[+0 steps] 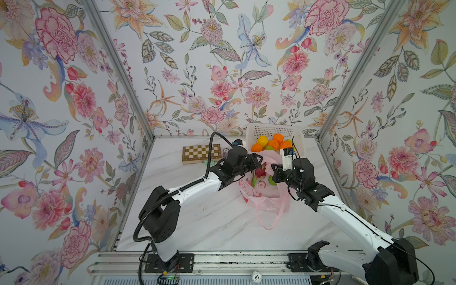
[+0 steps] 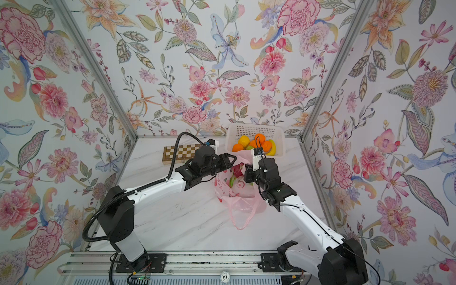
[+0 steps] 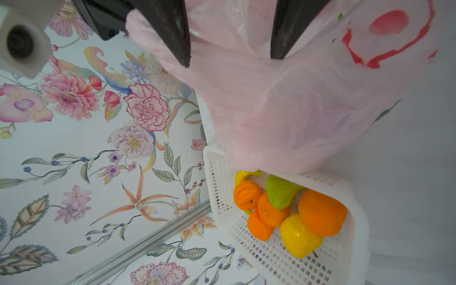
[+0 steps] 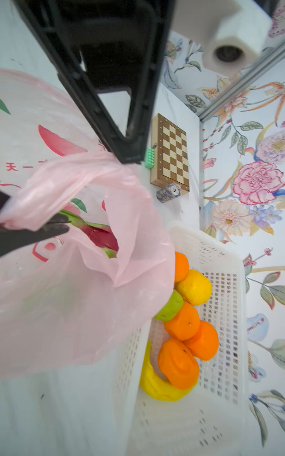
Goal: Untie the knot of the plastic bag and take out the fruit
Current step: Pick up the fruit from the plastic bag.
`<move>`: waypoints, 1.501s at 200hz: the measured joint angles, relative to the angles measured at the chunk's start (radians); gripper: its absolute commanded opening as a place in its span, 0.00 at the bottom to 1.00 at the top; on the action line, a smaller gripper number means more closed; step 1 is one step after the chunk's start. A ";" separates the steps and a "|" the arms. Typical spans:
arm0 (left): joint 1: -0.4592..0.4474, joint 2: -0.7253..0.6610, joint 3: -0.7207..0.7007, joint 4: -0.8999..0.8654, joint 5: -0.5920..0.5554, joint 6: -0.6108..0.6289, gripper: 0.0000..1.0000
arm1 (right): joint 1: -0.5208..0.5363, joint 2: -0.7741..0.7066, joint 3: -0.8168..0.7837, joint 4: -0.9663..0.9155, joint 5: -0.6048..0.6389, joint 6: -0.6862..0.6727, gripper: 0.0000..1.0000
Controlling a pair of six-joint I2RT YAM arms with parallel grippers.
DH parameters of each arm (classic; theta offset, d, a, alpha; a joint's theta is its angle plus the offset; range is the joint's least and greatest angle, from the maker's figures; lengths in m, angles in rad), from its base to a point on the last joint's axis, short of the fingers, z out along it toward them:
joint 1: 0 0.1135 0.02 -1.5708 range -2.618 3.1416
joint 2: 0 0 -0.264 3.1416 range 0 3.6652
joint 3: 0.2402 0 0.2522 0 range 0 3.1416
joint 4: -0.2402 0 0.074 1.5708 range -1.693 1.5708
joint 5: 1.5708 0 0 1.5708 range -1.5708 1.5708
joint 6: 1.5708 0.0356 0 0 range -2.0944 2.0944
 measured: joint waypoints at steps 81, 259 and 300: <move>-0.117 0.109 -0.051 0.226 0.001 0.450 0.53 | -0.100 0.125 0.195 -0.061 -0.147 0.082 0.00; -0.066 0.439 0.139 0.094 -0.399 0.777 0.99 | -0.130 0.227 0.356 -0.203 -0.267 0.164 0.00; -0.053 0.525 0.245 -0.021 -0.388 0.818 0.92 | -0.130 0.230 0.369 -0.216 -0.273 0.164 0.00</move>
